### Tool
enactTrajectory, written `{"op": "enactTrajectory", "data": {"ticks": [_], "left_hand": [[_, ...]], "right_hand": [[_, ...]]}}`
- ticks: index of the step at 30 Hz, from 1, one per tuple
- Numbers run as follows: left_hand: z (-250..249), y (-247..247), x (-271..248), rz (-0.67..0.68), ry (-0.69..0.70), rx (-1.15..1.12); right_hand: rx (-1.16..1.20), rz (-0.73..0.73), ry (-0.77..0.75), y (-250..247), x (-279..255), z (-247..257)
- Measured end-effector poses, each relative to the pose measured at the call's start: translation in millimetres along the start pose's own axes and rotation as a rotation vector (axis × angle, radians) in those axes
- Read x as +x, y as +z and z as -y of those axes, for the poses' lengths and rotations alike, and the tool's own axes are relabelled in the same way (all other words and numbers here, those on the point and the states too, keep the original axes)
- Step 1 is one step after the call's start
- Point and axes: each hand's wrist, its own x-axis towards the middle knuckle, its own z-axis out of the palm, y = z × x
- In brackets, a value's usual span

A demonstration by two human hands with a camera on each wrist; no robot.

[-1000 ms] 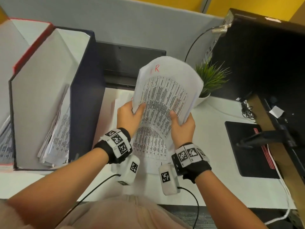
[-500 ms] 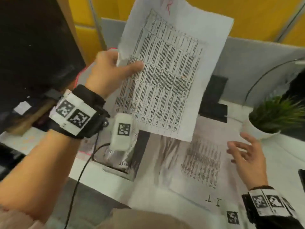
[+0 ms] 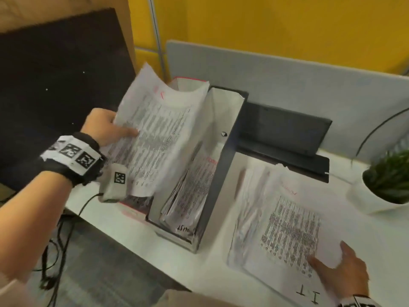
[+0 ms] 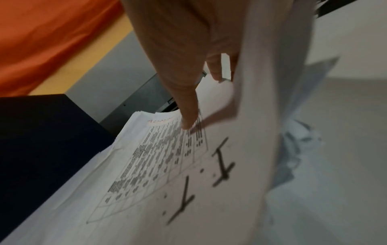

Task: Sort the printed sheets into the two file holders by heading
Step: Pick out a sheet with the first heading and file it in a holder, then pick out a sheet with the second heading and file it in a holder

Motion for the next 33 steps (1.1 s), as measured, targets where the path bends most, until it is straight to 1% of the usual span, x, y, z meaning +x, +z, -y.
{"op": "enactTrajectory", "data": {"ticks": [2,6,9,13,20,22,23,25,27,29,31,32,33], "left_hand": [[0,17,2,0.030,0.024,0.093],[3,51,6,0.064,0.049,0.220],[9,70,10,0.150,0.032,0.319],[13,84,11,0.262,-0.006,0.406],[9,95,10,0.355,-0.006,0.607],[8,93,11,0.310,-0.001,0.571],[7,90,13,0.272,-0.006,0.501],[-2,81,14,0.200,-0.003,0.296],[-20,70,10,0.105,0.050,0.075],[-47,60,-3,-0.038,0.194,-0.123],[-81,57,-28,-0.187,0.400,-0.266],[-99,58,-45,-0.236,0.503,-0.324],[-115,62,-63,-0.250,0.597,-0.383]], "right_hand": [[-0.030,0.016,0.005,2,0,-1],[-0.014,0.018,0.026,2,1,-2],[-0.018,0.030,0.023,1,-1,-3],[-0.018,0.029,0.015,1,-3,-4],[-0.028,0.034,0.013,2,-4,-6],[-0.038,0.032,0.017,4,-4,-6],[-0.042,0.030,0.020,4,-3,-7],[-0.037,0.021,0.022,5,-3,-8],[-0.029,0.018,0.021,5,-3,-9],[-0.038,0.023,0.023,5,-3,-8],[-0.058,0.025,0.022,6,-4,-7],[-0.070,0.026,0.019,6,-4,-6],[-0.078,0.027,0.017,5,-5,-5]]}}
